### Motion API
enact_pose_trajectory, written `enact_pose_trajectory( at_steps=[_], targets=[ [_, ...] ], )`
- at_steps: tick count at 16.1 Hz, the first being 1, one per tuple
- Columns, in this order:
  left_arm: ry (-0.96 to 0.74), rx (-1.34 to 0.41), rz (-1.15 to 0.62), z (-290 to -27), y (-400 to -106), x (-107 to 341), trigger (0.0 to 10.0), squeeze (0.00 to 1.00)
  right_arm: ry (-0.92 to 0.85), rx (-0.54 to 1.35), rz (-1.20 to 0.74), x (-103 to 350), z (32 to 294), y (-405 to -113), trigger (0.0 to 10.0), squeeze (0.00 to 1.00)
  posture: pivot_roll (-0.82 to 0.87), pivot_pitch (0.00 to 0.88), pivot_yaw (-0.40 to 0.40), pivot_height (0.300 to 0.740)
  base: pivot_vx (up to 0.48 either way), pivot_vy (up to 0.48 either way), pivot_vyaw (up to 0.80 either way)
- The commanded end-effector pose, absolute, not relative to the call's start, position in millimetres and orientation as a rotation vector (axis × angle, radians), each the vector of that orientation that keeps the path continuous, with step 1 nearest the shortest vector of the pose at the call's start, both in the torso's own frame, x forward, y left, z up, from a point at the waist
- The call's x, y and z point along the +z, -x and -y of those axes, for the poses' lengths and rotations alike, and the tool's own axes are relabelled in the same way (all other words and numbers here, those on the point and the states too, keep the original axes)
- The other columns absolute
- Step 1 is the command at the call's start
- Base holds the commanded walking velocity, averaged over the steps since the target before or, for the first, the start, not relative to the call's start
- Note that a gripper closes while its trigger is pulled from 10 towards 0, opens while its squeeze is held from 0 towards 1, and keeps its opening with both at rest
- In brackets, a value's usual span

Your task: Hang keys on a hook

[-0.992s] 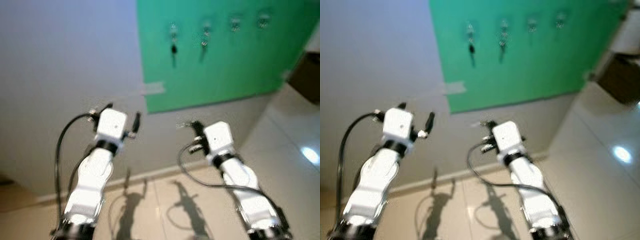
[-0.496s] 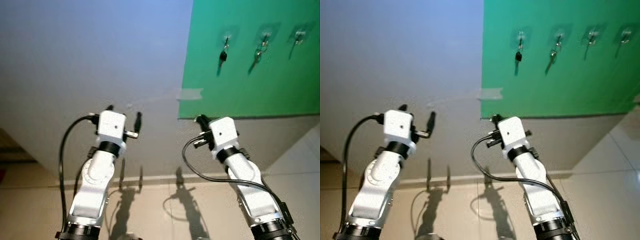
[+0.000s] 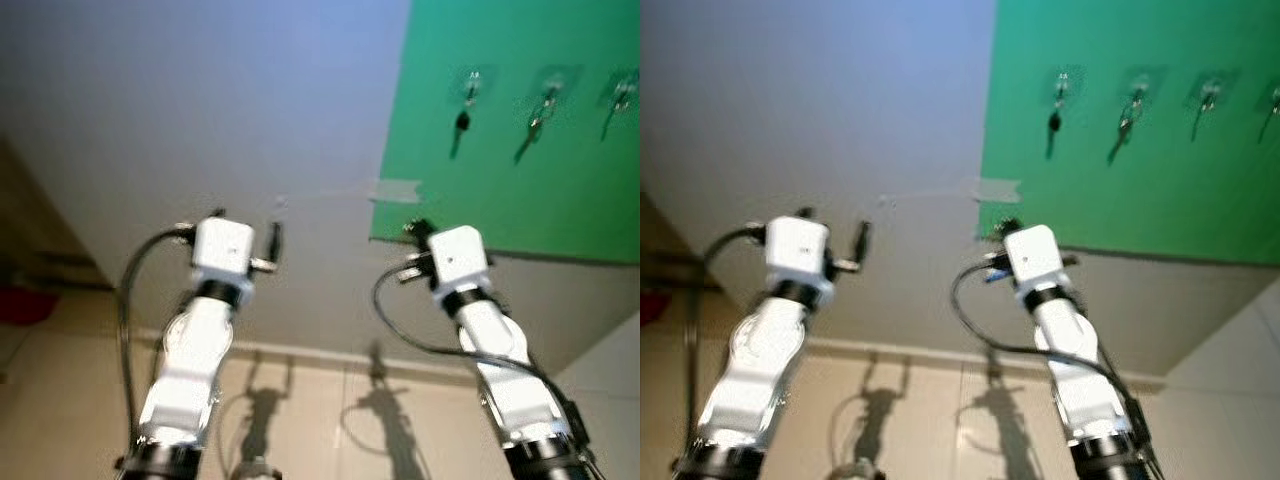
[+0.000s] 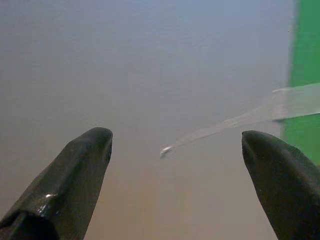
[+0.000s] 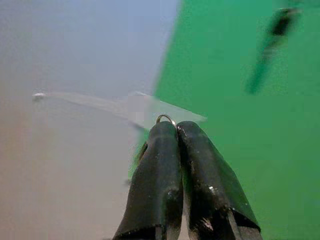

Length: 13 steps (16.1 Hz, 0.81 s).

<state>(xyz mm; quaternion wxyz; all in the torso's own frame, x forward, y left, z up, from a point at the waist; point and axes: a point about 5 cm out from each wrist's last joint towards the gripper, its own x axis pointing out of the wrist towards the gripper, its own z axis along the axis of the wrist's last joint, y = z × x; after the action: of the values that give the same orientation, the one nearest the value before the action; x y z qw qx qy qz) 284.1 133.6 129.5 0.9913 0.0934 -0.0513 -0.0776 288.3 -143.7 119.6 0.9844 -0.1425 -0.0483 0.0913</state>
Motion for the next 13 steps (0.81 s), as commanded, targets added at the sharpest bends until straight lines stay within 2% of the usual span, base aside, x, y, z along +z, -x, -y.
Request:
enact_pose_trajectory(
  at_steps=[1,4,12,13],
  targets=[
    [-0.206,-0.146,0.116,-137,-288,133,10.0,0.00,0.268,0.168,0.118,127,144,-290,10.0,0.00,-0.10,0.053,0.027,0.740,0.000,-0.480,0.00],
    [-0.207,-0.153,0.120,-135,-291,134,10.0,0.00,0.207,0.177,0.172,140,144,-289,10.0,0.00,-0.11,0.052,0.036,0.740,0.000,-0.480,0.00],
    [-0.214,-0.158,0.133,-134,-295,135,10.0,0.00,0.183,0.188,0.184,145,142,-289,10.0,0.00,-0.11,0.046,0.042,0.740,0.000,-0.480,0.00],
    [-0.200,-0.164,0.128,-133,-296,135,10.0,0.00,0.173,0.193,0.186,146,142,-289,10.0,0.00,-0.11,0.044,0.044,0.740,0.000,0.000,0.00]
  ],
)
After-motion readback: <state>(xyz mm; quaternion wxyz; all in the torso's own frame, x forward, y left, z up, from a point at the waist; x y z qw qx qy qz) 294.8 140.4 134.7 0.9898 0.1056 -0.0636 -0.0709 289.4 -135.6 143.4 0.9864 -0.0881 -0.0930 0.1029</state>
